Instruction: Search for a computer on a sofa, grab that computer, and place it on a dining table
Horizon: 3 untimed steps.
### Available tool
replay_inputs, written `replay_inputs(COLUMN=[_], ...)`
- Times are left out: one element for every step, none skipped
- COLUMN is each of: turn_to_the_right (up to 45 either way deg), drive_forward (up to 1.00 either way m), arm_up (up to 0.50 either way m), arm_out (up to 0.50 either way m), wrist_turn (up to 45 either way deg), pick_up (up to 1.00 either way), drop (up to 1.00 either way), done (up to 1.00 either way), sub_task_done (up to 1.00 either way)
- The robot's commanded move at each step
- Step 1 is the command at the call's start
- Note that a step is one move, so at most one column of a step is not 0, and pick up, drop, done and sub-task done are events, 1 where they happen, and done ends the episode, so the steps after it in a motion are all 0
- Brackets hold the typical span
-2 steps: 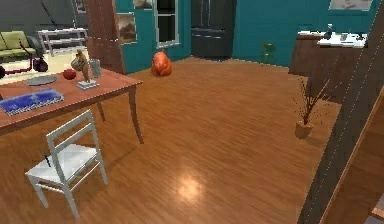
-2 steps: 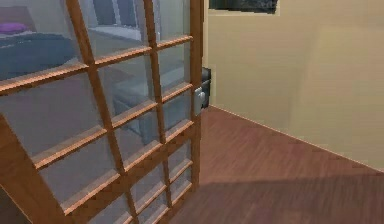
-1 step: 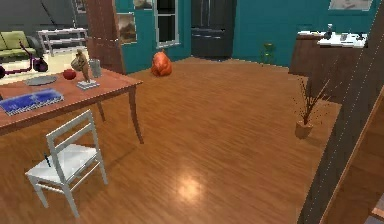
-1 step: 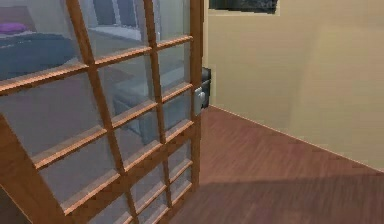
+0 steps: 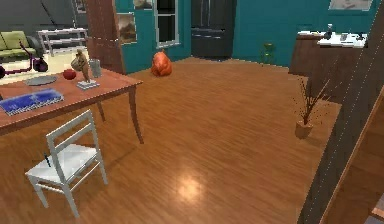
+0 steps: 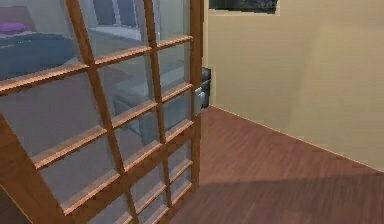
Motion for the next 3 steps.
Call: replay_inputs(turn_to_the_right=[-45.0,-6.0,0.0], drive_forward=[0.0,0.0,0.35], arm_up=[0.0,0.0,0.0], arm_out=[0.0,0.0,0.0], wrist_turn=[0.0,0.0,0.0], pick_up=[0.0,0.0,0.0], drop=[0.0,0.0,0.0], done=[0.0,0.0,0.0], sub_task_done=[0.0,0.0,0.0])
